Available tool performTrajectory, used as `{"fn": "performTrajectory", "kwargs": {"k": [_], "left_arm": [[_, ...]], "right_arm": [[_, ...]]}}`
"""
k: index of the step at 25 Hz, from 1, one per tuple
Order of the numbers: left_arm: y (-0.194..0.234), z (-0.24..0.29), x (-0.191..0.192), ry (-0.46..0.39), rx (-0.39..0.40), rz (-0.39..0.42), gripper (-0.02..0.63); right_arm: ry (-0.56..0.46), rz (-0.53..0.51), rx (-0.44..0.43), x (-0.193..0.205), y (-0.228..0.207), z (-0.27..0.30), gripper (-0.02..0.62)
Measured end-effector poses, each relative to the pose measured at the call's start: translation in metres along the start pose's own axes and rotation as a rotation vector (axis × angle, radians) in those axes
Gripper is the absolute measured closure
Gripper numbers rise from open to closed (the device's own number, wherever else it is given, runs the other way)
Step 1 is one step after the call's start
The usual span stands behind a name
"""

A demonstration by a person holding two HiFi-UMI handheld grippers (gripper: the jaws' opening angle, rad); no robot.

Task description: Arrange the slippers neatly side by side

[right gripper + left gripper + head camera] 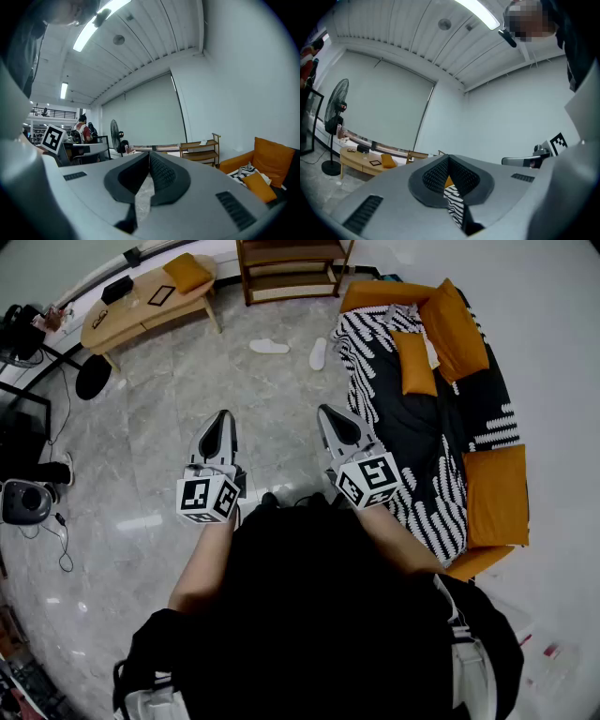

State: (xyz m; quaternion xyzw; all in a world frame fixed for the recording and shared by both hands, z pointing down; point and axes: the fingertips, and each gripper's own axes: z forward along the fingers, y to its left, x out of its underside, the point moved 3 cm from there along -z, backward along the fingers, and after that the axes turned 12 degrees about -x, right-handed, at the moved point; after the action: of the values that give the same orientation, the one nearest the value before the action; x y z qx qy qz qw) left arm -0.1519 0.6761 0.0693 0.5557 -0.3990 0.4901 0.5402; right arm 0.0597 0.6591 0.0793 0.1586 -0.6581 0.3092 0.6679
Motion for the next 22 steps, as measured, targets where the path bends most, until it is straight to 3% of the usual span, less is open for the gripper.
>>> {"fn": "performTrajectory", "kwargs": {"k": [9, 13, 15, 18, 22], "left_arm": [[-0.038, 0.008, 0.008, -0.002, 0.011, 0.022, 0.592], [-0.053, 0.016, 0.013, 0.018, 0.011, 0.025, 0.592], [-0.065, 0.019, 0.012, 0.007, 0.043, 0.034, 0.592], [-0.093, 0.019, 0.008, -0.059, 0.171, 0.032, 0.591], [-0.115, 0.028, 0.018, -0.055, 0.181, 0.054, 0.591]], "right_arm": [[-0.025, 0.009, 0.047, -0.001, -0.035, -0.040, 0.563], [-0.126, 0.063, -0.004, -0.009, -0.045, -0.060, 0.563], [-0.135, 0.069, -0.022, -0.010, -0.052, -0.068, 0.563], [-0.090, 0.046, 0.011, -0.005, -0.068, -0.077, 0.563], [-0.078, 0.050, 0.014, 0.003, -0.085, -0.092, 0.563]]}}
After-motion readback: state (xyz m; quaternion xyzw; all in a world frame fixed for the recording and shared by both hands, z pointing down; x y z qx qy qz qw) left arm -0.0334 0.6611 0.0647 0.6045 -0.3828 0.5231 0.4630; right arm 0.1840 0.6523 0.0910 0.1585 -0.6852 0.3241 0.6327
